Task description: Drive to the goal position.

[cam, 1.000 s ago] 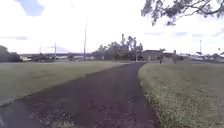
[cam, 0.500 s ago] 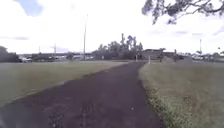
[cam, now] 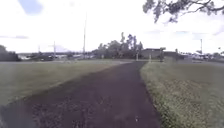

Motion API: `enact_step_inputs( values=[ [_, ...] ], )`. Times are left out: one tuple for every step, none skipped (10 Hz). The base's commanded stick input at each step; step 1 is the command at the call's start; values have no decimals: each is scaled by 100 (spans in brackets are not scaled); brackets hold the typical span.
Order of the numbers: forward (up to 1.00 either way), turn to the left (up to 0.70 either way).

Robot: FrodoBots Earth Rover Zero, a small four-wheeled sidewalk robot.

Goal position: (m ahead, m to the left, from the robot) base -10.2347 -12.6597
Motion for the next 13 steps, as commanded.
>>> enact_step_inputs(
  values=[
    [0,0],
    [0,0],
    [0,0],
    [0,-26],
    [0,-50],
    [0,-50],
    [0,-50],
    [0,-50],
    [0,-50],
    [0,-50],
    [0,-50],
    [0,-50],
    [0,-50]
  ],
)
